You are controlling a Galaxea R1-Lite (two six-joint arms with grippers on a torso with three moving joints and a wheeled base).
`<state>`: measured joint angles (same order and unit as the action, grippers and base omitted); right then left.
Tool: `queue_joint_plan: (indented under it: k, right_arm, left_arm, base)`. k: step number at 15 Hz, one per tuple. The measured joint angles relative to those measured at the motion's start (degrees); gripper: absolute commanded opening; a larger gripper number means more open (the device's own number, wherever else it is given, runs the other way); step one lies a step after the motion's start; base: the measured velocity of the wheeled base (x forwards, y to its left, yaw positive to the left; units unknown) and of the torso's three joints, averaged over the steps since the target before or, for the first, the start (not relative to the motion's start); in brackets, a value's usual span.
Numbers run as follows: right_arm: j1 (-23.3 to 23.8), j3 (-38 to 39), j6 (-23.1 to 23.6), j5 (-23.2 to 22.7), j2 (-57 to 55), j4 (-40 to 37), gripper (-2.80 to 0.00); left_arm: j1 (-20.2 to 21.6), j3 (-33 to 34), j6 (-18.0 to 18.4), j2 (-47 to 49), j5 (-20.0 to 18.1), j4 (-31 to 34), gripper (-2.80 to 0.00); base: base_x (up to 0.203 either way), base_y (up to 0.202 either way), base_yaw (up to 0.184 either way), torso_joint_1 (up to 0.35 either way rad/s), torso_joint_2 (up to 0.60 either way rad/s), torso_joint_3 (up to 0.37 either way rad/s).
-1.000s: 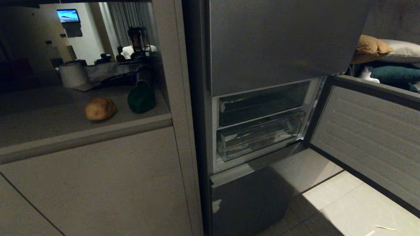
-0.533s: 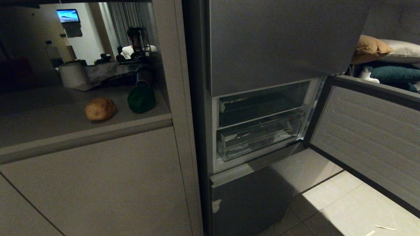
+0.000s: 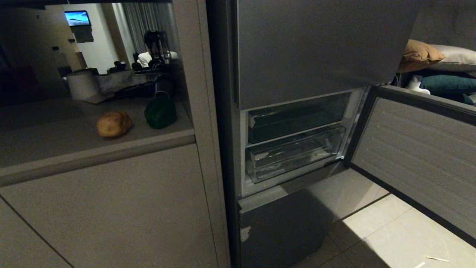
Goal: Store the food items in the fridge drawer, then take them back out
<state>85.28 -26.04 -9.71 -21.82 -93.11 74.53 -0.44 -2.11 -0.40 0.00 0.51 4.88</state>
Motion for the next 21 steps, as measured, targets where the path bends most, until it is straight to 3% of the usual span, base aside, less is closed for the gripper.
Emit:
queue_joint_plan:
  k: [5,21]
  right_arm:
    - [3.83,-2.34,0.2,-3.97,-5.4,-0.04,-2.8]
    - [4.43,-4.11,0.07,-5.71,-7.17,-1.49,-2.8]
  left_arm:
    - [0.0,0.0,0.02,0.0,0.0,0.0,-2.8]
    - [0.0,0.0,-0.01,0.0,0.0,0.02,-2.8]
  base:
    - [0.0,0.0,0.0,0.0,0.0,0.0]
    - [0.0,0.0,0.0,0.0,0.0,0.0]
